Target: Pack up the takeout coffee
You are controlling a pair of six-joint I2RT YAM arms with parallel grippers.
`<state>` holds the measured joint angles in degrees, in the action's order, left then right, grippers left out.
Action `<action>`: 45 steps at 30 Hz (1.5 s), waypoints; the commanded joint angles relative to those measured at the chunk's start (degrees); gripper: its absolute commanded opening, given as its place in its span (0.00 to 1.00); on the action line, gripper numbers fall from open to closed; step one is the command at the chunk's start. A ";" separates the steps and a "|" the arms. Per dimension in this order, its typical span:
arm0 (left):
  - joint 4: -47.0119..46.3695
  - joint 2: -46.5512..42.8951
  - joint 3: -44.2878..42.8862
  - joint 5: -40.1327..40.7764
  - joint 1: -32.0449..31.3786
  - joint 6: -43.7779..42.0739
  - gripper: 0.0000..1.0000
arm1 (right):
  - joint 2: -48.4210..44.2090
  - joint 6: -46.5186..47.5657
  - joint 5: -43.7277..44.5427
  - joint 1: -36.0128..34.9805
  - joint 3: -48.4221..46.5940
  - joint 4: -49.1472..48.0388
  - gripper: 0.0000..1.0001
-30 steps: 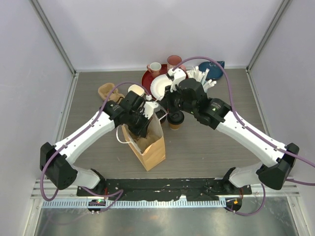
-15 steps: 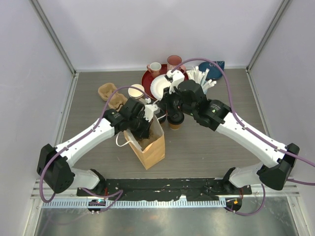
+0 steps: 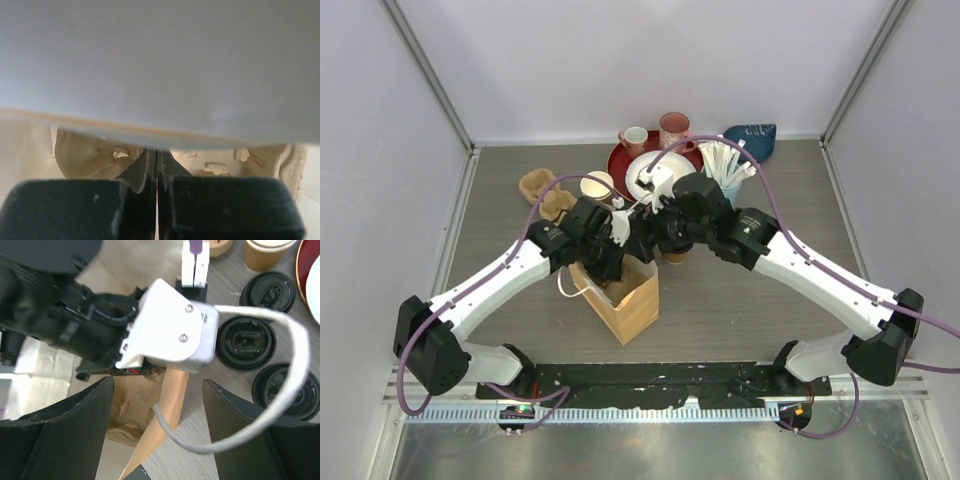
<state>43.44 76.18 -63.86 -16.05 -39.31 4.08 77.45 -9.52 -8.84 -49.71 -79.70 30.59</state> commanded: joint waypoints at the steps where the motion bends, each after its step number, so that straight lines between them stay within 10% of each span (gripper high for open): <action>1: 0.94 -1.56 -2.15 -1.35 0.20 -0.30 0.00 | -0.64 3.72 2.25 -0.30 2.00 0.26 0.74; 12: 0.59 -3.06 -0.39 -0.65 0.99 -1.00 0.00 | -0.37 -4.96 11.11 0.40 4.38 -0.88 0.01; 45: 0.15 1.15 7.78 8.31 -2.53 -9.16 0.00 | -6.26 -15.53 23.17 -2.41 9.65 -9.85 0.01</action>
<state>39.18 76.34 -55.77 -8.58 -41.63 -2.28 73.76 -24.77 10.81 -51.96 -68.82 24.88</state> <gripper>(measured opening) 0.009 0.059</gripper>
